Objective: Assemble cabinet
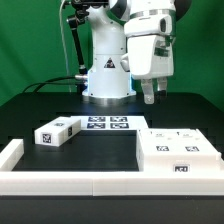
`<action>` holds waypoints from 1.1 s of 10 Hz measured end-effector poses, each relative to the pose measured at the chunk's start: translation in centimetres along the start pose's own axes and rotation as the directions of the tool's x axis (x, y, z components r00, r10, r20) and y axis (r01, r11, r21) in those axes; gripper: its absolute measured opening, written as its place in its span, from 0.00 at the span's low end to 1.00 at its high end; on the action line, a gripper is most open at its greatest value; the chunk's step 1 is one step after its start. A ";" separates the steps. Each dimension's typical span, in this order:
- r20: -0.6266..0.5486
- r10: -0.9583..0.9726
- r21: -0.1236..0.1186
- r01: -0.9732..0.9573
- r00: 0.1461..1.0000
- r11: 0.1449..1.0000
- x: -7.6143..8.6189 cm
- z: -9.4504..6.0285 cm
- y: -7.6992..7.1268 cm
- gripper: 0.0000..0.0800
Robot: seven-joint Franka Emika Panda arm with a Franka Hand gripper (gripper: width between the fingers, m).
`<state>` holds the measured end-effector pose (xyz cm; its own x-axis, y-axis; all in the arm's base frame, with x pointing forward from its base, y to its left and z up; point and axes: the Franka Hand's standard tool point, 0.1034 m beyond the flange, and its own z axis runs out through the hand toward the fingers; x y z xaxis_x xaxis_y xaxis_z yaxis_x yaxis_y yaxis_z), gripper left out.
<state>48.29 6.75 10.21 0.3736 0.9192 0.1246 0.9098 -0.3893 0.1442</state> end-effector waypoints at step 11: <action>-0.041 0.412 0.006 -0.412 0.910 0.911 -0.6 1.2 -0.7 1.00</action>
Offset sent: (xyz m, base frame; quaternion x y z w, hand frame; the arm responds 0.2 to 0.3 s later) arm 0.0000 0.0000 0.0000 0.0000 0.0000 0.0000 1.0000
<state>47.70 6.56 8.87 0.7076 0.6738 0.2131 0.6759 -0.7333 0.0743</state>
